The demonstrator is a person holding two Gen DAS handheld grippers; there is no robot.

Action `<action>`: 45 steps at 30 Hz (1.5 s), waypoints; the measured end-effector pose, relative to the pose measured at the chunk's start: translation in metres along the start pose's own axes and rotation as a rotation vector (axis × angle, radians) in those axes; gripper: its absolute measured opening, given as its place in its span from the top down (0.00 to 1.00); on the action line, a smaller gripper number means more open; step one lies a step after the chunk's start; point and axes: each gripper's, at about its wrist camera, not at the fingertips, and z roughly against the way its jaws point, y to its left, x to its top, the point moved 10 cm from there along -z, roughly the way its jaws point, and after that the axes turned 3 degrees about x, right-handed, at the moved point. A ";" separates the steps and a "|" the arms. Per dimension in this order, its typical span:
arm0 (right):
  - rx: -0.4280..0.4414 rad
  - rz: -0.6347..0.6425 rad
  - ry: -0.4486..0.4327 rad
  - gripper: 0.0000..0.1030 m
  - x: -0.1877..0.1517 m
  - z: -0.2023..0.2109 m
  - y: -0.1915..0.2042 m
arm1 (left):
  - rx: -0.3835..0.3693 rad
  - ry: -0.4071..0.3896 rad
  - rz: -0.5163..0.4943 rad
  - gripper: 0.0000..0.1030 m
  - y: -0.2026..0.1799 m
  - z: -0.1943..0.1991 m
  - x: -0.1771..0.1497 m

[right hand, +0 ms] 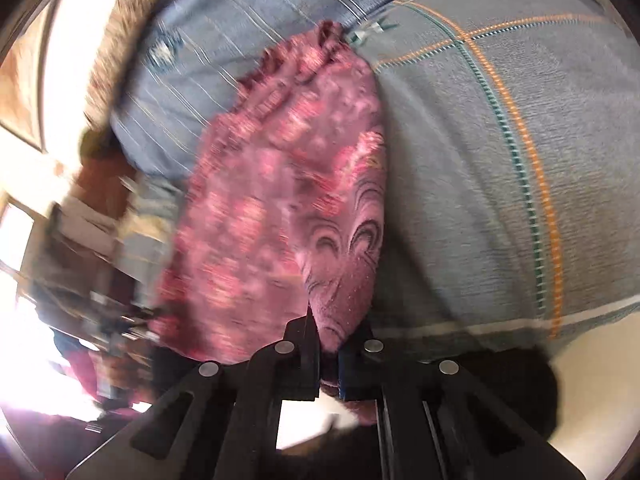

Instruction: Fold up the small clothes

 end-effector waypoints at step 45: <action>0.419 -0.374 -0.267 0.92 0.309 -0.133 0.027 | -0.023 -0.340 0.104 0.94 0.002 0.001 0.324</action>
